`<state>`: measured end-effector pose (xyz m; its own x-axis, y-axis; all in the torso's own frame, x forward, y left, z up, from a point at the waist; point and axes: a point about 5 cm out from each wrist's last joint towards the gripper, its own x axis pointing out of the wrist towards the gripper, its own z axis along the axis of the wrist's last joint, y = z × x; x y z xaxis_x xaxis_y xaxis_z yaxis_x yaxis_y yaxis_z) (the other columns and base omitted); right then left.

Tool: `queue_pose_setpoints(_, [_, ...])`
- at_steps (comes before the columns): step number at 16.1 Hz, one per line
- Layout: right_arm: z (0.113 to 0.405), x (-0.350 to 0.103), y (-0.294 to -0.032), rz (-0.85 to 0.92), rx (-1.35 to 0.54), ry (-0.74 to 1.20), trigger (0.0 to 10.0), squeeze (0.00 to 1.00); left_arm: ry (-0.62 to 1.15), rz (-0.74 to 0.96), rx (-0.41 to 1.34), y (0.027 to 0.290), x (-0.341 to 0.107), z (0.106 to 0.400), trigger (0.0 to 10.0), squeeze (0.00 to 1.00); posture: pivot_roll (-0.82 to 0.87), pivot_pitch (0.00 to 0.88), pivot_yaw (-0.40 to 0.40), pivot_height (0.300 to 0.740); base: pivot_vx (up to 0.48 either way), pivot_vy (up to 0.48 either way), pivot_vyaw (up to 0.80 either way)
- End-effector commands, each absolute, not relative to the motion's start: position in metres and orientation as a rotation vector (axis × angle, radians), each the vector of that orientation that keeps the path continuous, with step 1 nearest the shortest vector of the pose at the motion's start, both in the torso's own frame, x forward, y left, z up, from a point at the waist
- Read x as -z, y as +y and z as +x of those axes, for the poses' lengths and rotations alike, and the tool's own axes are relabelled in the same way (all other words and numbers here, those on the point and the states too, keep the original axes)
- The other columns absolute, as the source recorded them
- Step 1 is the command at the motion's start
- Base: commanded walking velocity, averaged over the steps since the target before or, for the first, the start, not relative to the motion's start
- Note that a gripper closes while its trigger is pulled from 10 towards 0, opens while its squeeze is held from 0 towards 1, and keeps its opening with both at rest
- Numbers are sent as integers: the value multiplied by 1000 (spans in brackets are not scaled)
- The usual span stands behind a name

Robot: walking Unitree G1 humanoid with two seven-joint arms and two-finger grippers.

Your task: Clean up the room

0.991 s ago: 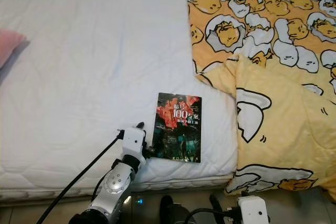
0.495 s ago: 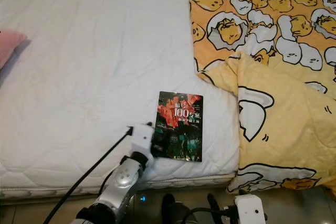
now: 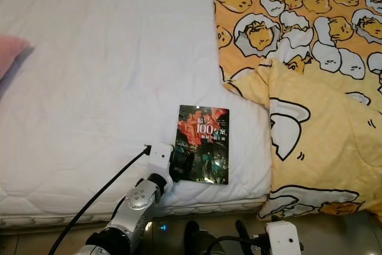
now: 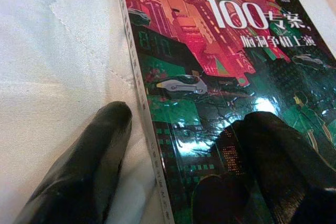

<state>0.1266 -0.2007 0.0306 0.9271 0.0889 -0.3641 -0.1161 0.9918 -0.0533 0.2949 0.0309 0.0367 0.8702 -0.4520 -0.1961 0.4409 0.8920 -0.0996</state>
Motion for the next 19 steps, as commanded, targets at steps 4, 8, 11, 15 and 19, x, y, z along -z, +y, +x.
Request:
queue_pose_setpoints(4, [119, -21, -203, -77, -89, 431, 10000, 0, 478, -104, 542, 15, -7, 274, 0, 0, -65, 344, -81, 740, 0, 0, 0])
queue_pose_setpoints(8, [121, -21, -203, -75, -84, 429, 10000, 0, 537, -146, 615, 15, -5, 274, 0, 0, -67, 343, -80, 740, 0, 0, 0])
queue_pose_setpoints(11, [121, -22, -204, -76, -78, 424, 10000, 0, 563, -144, 704, 13, -4, 272, 0, 0, -70, 341, -82, 740, 0, 0, 0])
queue_pose_setpoints(15, [127, -23, -203, -77, -75, 404, 10000, 0, 531, -128, 743, 17, -7, 274, 0, 0, -65, 315, -80, 740, 0, 0, 0])
queue_pose_setpoints(19, [134, -24, -204, -84, -80, 389, 10000, 0, 509, -97, 789, 13, -10, 274, 0, 0, -57, 298, -81, 740, 0, 0, 0])
